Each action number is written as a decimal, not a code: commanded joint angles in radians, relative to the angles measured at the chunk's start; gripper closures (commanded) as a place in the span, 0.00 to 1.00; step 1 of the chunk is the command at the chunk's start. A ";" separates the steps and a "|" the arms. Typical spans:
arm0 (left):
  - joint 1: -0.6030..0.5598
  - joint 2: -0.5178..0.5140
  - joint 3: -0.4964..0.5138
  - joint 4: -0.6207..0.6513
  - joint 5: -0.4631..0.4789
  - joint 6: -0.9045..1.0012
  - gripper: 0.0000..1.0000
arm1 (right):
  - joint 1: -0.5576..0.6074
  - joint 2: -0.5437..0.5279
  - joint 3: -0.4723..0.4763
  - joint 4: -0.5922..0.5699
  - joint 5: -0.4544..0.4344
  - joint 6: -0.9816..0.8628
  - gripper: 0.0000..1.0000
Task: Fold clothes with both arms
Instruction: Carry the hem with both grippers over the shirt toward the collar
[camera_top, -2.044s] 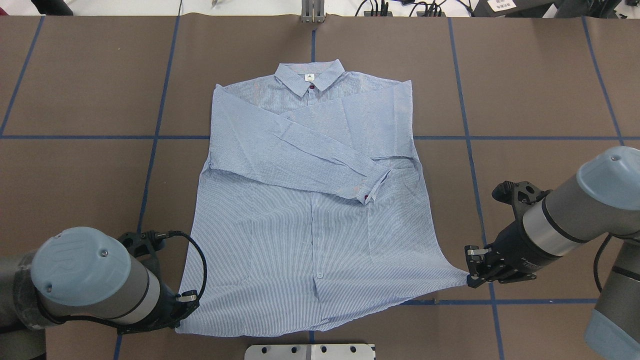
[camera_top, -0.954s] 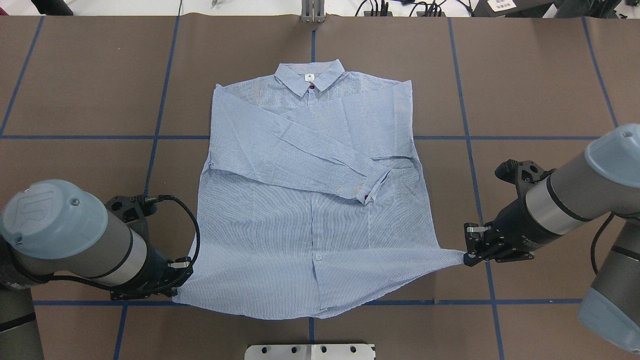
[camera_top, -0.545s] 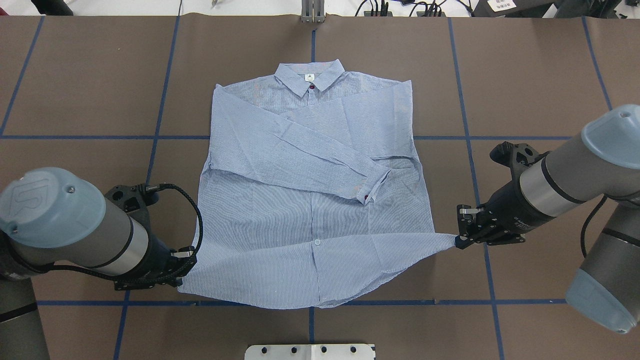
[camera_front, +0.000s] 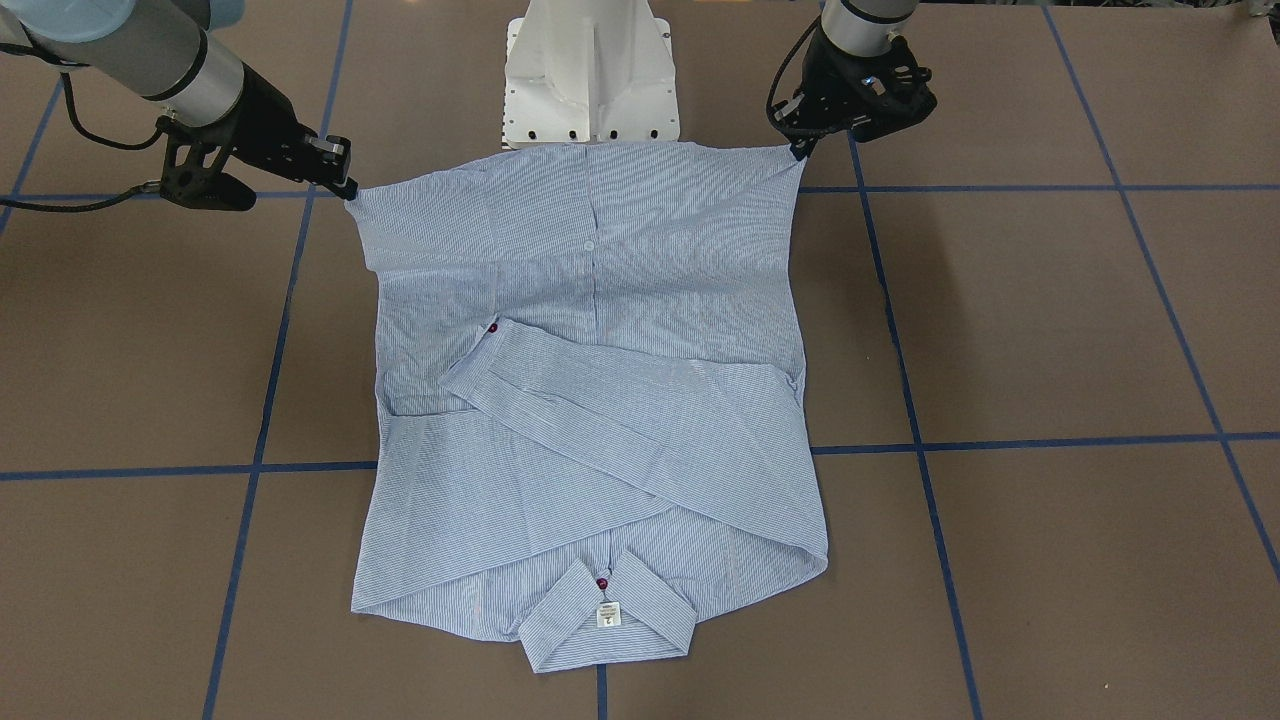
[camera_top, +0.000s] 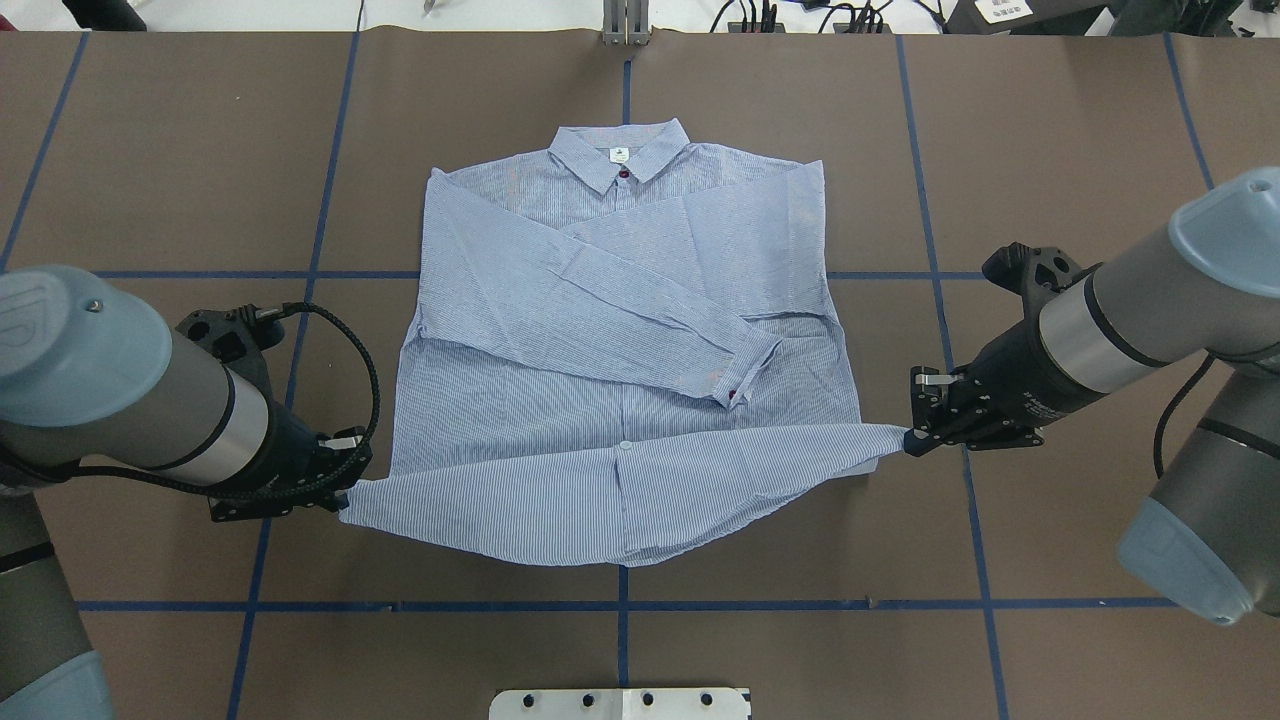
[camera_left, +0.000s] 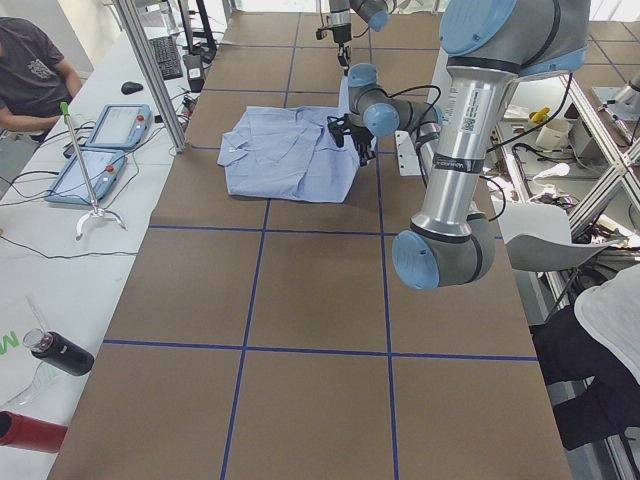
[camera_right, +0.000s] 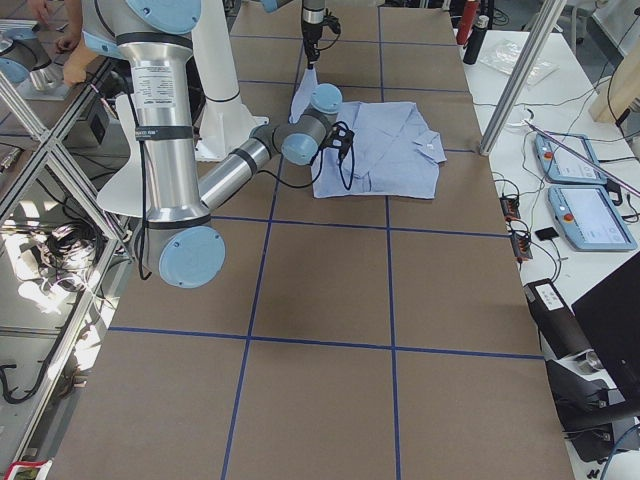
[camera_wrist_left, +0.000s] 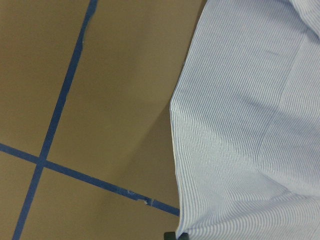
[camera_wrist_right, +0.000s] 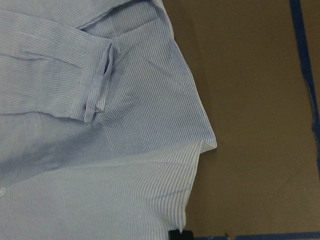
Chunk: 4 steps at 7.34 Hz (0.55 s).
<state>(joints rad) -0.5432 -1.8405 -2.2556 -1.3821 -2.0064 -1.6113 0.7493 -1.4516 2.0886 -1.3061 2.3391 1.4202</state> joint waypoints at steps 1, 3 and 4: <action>-0.064 -0.107 0.101 -0.005 0.000 0.002 1.00 | 0.063 0.084 -0.065 -0.002 0.000 0.000 1.00; -0.130 -0.169 0.212 -0.067 0.000 0.005 1.00 | 0.108 0.149 -0.132 -0.004 0.000 -0.001 1.00; -0.165 -0.169 0.255 -0.109 -0.002 0.049 1.00 | 0.135 0.186 -0.178 -0.002 -0.001 -0.003 1.00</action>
<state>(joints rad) -0.6656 -1.9963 -2.0575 -1.4430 -2.0069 -1.5949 0.8526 -1.3100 1.9608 -1.3091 2.3390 1.4188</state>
